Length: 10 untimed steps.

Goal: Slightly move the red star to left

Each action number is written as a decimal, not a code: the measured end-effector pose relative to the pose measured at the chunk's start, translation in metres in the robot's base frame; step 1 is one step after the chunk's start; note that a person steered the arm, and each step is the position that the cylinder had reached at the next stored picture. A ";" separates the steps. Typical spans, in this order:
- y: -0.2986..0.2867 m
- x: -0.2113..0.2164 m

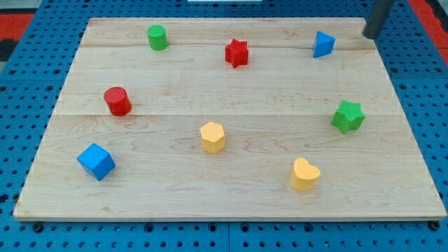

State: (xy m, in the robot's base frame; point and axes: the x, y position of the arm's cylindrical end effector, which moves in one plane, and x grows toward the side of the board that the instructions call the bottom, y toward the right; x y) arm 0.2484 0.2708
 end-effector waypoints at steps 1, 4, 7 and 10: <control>-0.008 0.001; 0.019 0.026; 0.015 0.060; -0.100 0.060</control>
State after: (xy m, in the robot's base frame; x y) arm 0.3087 0.1709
